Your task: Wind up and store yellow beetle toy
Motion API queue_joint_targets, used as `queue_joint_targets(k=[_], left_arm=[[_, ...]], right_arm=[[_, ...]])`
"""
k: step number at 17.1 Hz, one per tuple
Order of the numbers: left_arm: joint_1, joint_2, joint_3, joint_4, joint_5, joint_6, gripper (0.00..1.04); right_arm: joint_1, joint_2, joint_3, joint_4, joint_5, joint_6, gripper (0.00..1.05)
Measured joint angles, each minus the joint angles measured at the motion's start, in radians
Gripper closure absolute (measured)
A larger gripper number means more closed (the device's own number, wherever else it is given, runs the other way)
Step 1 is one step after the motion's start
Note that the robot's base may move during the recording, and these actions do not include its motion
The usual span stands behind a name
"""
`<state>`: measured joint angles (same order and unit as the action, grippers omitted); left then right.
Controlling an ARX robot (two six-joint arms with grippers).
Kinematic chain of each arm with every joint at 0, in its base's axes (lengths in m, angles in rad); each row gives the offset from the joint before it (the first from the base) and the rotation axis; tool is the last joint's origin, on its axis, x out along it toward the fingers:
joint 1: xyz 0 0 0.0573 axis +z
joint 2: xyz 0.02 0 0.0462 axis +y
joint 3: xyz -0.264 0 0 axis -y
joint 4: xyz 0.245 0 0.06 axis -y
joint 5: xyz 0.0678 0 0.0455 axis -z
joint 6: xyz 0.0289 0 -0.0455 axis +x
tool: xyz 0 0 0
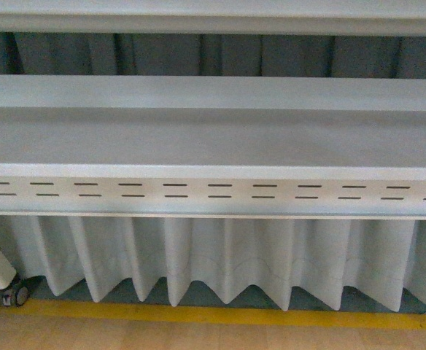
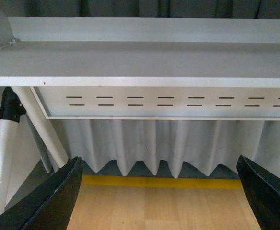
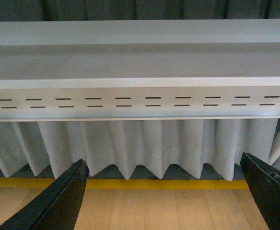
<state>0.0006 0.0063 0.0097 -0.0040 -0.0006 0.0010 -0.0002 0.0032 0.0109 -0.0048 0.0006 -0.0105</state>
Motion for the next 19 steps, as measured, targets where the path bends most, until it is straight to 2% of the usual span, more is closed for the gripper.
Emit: queue_joint_targets(k=[19], left_arm=[[0.0, 0.0, 0.0, -0.001, 0.0, -0.001, 0.07]], right_arm=[[0.0, 0.0, 0.0, -0.001, 0.0, 0.0, 0.07]])
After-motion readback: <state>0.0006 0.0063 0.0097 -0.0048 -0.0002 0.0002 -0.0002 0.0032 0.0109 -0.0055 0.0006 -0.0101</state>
